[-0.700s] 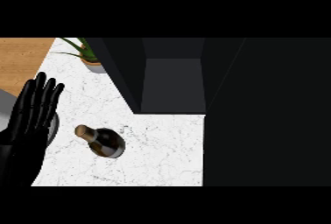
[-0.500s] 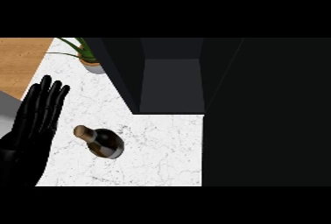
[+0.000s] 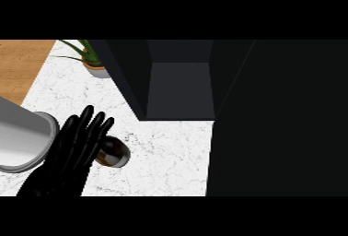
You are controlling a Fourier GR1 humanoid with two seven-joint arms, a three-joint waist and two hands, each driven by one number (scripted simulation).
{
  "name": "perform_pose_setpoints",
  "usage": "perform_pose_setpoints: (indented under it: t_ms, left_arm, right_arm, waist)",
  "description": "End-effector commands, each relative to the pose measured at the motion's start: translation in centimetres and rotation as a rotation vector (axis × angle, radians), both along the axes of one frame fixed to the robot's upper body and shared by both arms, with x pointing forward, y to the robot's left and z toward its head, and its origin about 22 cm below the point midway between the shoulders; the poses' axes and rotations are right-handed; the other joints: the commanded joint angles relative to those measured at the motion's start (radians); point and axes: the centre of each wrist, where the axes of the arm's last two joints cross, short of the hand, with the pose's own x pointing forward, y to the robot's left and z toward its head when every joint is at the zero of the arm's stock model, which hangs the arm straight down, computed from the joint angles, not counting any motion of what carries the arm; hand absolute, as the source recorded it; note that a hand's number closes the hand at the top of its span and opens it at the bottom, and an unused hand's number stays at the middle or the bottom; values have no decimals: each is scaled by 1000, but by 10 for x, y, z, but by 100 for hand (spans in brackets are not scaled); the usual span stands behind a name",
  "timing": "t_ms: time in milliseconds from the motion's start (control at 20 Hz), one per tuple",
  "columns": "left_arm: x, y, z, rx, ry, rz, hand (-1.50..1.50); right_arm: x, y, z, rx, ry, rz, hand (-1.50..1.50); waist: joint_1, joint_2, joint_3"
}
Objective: Pick up the wine, place it into the cabinet and close the cabinet
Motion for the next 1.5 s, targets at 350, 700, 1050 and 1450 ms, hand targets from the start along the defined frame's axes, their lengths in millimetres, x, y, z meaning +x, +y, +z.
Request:
perform_pose_setpoints:
  t_ms: [350, 700, 1050, 1450]
  left_arm:
    - [-39, -29, 44, -37, 21, -49, -150]
    - [-63, -59, 52, -40, 26, -33, -150]
    - [-77, -50, 60, -70, 43, 9, -150]
    - [-53, -38, 55, -84, 110, 101, -150]
  right_arm:
    - [-20, 18, 27, 1, 9, 49, -150]
    - [-29, 1, 57, 16, 1, 26, -150]
    - [-20, 14, 58, 25, 8, 26, -150]
    - [-27, 6, 69, 15, 2, 18, -150]
  waist:
    - [3, 2, 0]
    - [3, 1, 0]
    - [8, 0, 0]
    - [0, 3, 0]
